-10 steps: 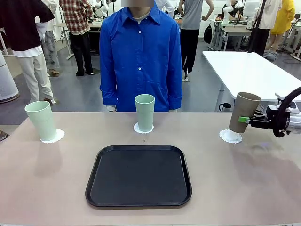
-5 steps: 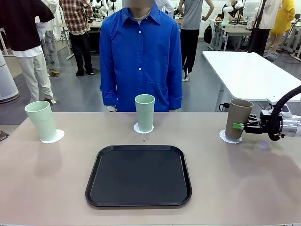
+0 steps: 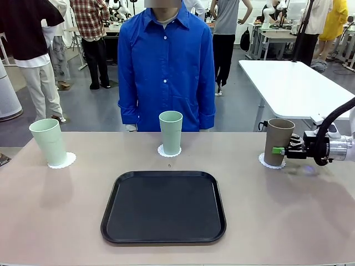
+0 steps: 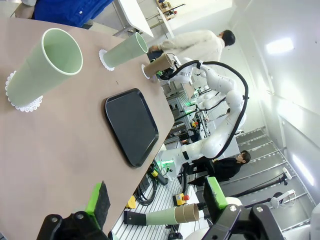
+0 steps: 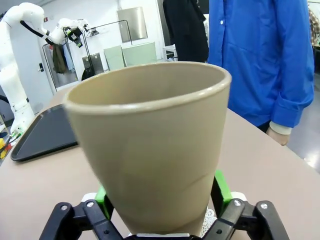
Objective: Place coasters on the table and set cups on them.
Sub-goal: Take one Reusable plastic cup from the Flat Tray and place it on a coaster set by the human.
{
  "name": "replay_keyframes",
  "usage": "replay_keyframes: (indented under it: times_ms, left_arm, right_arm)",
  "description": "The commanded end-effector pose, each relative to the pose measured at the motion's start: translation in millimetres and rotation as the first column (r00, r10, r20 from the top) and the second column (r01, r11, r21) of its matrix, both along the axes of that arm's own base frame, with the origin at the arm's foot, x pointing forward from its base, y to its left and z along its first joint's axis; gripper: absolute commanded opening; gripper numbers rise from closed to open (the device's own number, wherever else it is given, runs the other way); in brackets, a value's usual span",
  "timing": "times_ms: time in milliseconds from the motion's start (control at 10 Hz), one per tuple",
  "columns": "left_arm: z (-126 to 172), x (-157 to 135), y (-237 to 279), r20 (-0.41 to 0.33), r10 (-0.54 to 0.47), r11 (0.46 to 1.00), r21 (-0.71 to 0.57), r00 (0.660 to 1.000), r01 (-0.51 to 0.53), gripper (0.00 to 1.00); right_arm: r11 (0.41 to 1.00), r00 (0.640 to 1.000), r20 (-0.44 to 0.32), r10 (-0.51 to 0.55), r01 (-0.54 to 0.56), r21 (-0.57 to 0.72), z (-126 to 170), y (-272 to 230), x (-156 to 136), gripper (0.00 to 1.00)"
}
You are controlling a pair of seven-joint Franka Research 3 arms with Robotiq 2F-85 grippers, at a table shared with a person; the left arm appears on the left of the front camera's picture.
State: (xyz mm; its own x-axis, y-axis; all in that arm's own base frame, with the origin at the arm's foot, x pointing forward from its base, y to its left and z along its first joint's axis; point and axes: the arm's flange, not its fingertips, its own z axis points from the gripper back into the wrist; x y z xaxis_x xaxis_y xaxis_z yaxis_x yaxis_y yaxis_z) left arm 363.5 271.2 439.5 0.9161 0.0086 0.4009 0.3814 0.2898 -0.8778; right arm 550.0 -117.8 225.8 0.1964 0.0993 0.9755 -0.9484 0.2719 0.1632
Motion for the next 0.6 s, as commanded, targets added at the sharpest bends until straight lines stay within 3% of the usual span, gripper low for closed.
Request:
replay_keyframes:
  times_ms: [0,500]
  left_arm:
    - [3.0,-1.3,2.3,0.006,-0.006,1.0,-0.005,1.0,0.007,1.0]
    - [3.0,-1.3,2.3,0.006,-0.006,1.0,-0.005,1.0,0.007,1.0]
  right_arm:
    - [0.997,1.0,0.011,0.004,-0.003,-0.081,-3.4,2.2,4.0,1.0]
    - [0.983,0.997,-0.015,-0.07,0.066,-0.17,21.6,-34.6,-12.7,1.0]
